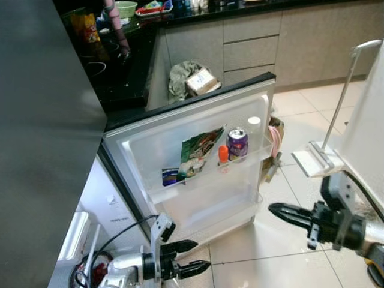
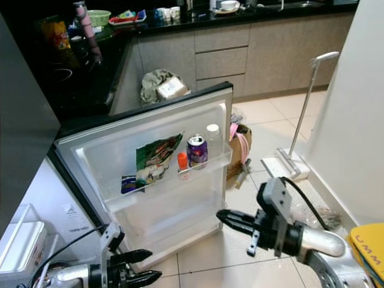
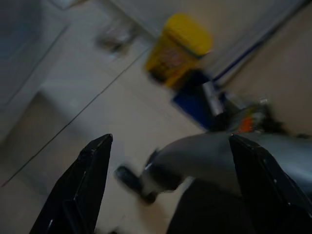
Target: Restocking fridge
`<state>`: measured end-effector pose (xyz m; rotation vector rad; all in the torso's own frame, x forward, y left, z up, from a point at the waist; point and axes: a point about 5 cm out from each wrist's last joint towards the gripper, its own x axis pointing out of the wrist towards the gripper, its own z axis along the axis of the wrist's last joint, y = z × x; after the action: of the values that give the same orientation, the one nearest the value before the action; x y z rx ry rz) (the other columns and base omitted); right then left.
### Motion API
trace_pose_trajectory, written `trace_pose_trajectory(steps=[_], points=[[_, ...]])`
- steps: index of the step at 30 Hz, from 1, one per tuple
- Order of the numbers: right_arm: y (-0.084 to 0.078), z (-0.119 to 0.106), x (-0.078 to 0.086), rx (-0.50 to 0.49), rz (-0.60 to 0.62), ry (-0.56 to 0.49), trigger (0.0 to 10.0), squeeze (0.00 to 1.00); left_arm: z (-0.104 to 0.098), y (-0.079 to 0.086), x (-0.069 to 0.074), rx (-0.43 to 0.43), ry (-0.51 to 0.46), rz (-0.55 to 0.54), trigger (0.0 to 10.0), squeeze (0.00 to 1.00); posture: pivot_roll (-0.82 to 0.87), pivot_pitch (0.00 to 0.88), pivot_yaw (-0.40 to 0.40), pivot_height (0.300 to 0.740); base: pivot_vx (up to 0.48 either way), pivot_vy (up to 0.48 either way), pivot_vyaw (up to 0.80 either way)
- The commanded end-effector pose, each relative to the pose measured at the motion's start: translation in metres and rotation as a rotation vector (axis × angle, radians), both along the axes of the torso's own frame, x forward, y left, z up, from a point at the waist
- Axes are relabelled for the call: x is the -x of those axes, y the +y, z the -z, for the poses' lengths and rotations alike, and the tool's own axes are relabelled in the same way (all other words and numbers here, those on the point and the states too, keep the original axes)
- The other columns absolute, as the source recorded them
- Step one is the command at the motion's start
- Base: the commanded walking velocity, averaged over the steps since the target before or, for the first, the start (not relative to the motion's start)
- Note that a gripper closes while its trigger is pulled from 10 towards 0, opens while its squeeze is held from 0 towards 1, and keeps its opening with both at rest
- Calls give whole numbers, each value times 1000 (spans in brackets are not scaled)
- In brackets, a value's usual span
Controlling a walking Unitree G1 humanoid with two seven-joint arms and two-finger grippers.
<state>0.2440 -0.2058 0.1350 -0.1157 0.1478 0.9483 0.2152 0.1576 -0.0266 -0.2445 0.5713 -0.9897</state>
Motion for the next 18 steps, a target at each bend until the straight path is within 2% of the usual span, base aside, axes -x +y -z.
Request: trace_pose_trajectory(steps=[1,2,3,5,6,8,10,11,12,15,16,18], points=[[5,4,-5,16,13,-10,10000,0,7,1,1,-73,11,-47,10000,0,-143,0,88,740,0,0,0],[9,6,-10,19,23,-20,10000,0,12,3,3,-118,29,-85,10000,0,-146,0,91,740,0,0,0],[9,6,-10,19,23,-20,10000,0,12,3,3,-118,29,-85,10000,0,-146,0,91,740,0,0,0],[24,12,-22,23,34,-43,10000,0,23,9,10,-206,81,-175,10000,0,-146,0,91,740,0,0,0],[24,12,-22,23,34,-43,10000,0,23,9,10,-206,81,-175,10000,0,-146,0,91,740,0,0,0],[36,14,-31,15,38,-61,10000,0,30,13,16,-268,106,-232,10000,0,-139,0,89,740,0,0,0],[50,14,-46,10,48,-83,10000,0,38,21,24,-358,134,-310,10000,0,-128,0,84,740,0,0,0],[50,14,-46,10,48,-83,10000,0,38,21,24,-358,134,-310,10000,0,-128,0,84,740,0,0,0],[56,13,-55,15,67,-99,10000,0,41,26,27,-384,149,-352,10000,0,-121,0,82,740,0,0,0],[59,11,-69,31,121,-124,10000,0,44,32,32,-418,165,-395,10000,0,-112,0,75,740,0,0,0],[59,10,-73,31,137,-131,0,0,46,34,35,-425,173,-407,10000,0,-106,0,72,740,0,0,0],[60,9,-76,31,147,-137,0,0,46,35,36,-433,177,-417,10000,0,-103,0,71,740,0,0,0]])
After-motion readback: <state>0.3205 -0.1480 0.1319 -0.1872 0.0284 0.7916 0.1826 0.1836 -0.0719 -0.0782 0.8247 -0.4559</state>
